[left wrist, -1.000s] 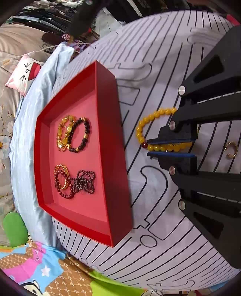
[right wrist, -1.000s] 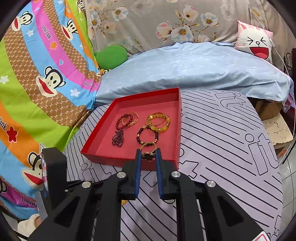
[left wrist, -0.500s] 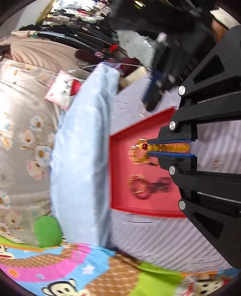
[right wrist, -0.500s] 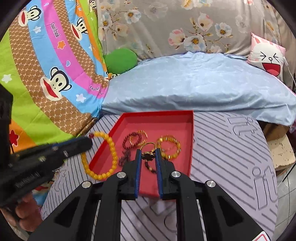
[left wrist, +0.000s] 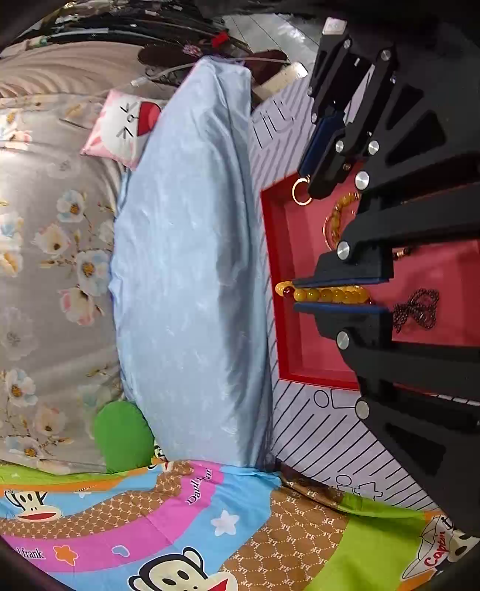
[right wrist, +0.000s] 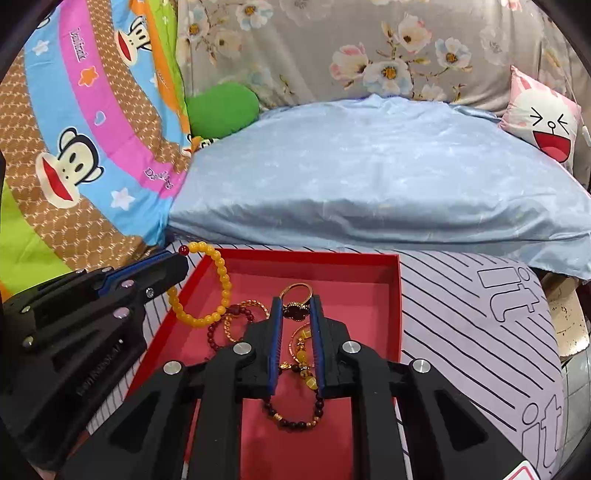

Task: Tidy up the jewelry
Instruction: 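Carry the yellow bracelet and the stone ring into the red tray and release both, then move both tools back toward the gold hoop earrings on the sheet, then grasp a gold hoop earring with the left tool while the right tool grasps another hoop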

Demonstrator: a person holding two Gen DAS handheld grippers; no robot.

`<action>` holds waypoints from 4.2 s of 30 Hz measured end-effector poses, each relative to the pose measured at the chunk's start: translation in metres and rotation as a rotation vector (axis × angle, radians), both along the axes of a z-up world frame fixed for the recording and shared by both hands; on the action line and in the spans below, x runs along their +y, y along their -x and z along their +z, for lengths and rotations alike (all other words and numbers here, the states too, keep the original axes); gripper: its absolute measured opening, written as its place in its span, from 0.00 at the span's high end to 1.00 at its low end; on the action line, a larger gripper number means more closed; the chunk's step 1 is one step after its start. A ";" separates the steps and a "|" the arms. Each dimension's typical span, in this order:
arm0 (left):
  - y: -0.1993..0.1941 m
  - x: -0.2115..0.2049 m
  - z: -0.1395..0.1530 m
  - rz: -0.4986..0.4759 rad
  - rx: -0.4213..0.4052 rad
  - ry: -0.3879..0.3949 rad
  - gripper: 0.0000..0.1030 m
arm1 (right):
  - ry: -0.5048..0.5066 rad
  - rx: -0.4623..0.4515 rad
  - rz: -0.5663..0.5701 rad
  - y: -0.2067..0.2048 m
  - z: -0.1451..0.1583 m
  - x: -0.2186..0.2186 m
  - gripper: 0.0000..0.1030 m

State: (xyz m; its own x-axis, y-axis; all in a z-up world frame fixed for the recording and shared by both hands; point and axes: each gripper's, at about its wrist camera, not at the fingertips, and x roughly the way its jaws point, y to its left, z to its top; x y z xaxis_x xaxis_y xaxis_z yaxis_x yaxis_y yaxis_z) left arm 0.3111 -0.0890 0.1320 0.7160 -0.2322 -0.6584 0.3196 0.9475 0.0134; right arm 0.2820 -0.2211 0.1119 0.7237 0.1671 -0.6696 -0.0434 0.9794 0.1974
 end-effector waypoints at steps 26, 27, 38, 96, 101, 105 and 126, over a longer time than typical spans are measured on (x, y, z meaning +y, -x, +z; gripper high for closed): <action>-0.013 0.003 -0.041 0.111 0.031 -0.071 0.66 | 0.125 0.018 -0.072 -0.002 -0.024 0.006 0.63; -0.010 0.004 -0.039 0.115 0.028 -0.068 0.66 | 0.125 0.015 -0.070 0.000 -0.022 0.006 0.64; 0.047 0.012 -0.006 0.111 0.009 -0.051 0.66 | 0.098 -0.032 -0.072 0.062 0.012 0.010 0.64; 0.228 0.087 -0.117 0.146 0.243 0.017 0.84 | 0.079 0.121 0.089 0.207 -0.075 0.079 0.62; 0.218 0.102 -0.119 0.193 0.264 0.014 0.84 | 0.099 0.130 0.135 0.182 -0.081 0.099 0.62; 0.212 0.108 -0.120 0.211 0.269 0.014 0.84 | 0.116 0.133 0.160 0.166 -0.085 0.112 0.63; 0.206 0.106 -0.117 0.209 0.256 -0.004 0.84 | 0.102 0.132 0.132 0.173 -0.082 0.099 0.85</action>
State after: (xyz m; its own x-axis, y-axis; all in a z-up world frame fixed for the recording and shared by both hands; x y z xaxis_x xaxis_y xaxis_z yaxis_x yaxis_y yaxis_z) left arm 0.1053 0.0166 0.0147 0.5591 -0.0949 -0.8236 0.1120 0.9930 -0.0384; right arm 0.1087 -0.1222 0.0295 0.6045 0.1814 -0.7757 -0.1529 0.9820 0.1104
